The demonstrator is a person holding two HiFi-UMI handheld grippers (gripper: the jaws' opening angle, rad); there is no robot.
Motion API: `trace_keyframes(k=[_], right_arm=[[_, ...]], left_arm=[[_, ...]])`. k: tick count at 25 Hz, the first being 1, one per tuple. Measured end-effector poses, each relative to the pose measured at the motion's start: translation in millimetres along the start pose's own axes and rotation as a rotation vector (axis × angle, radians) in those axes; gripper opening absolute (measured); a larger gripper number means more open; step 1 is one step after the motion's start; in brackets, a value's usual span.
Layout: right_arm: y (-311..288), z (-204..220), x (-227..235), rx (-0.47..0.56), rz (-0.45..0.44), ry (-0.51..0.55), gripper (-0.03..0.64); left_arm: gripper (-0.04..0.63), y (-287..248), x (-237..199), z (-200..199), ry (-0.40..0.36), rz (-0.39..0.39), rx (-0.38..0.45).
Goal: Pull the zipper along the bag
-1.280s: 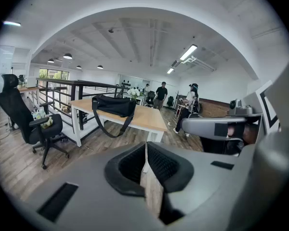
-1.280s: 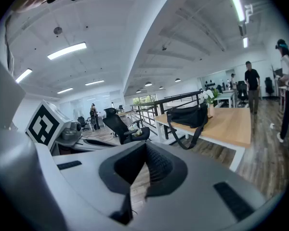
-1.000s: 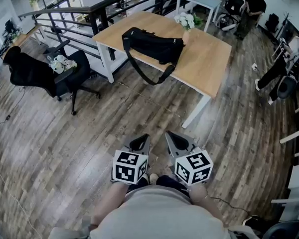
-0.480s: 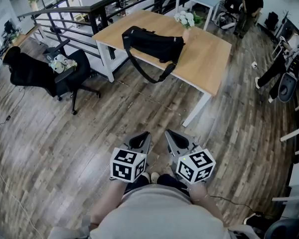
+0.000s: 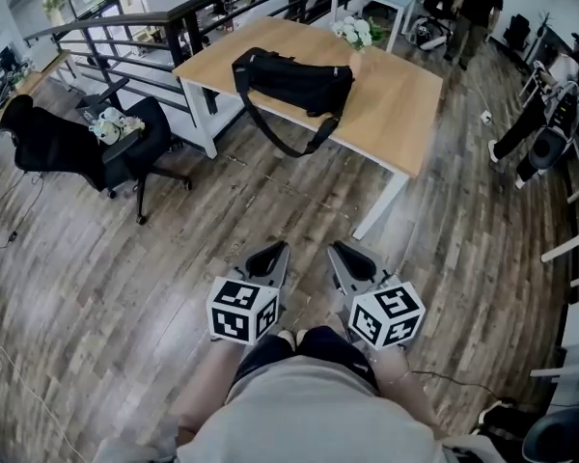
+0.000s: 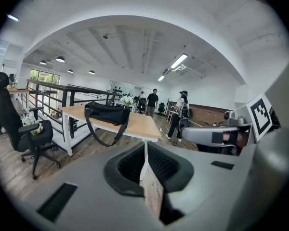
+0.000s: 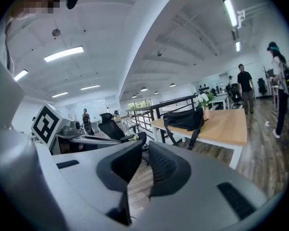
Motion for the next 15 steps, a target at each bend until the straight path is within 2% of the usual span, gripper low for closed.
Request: trace_keyframes(k=[4,8,10,12,15], right_arm=[[0,4,-4,-0.008,0.02,0.0,0.08],[-3,6,-3,-0.015,0.021,-0.009,0.087],[-6,8,-2,-0.004,0.026,-0.035,0.089],[-12,11,0,0.0,0.025,-0.068,0.089],[-25,9,8,0.001,0.016,-0.076,0.089]], left_arm=[[0.029,3,-3,3,-0.012,0.015,-0.008],[0.034,4,-8,5,-0.003,-0.008,-0.011],[0.062,3,-12,6,0.004,-0.02,-0.013],[0.118,0,-17,6,0.009,-0.029,-0.019],[0.117,-11,-24,5,0.008,-0.042,-0.027]])
Point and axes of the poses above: the fingertips, and each gripper's own axes: y backward along the fingers, x to its right, z out of its underside, the point moved 6 cm from there along y, backward along the fingers
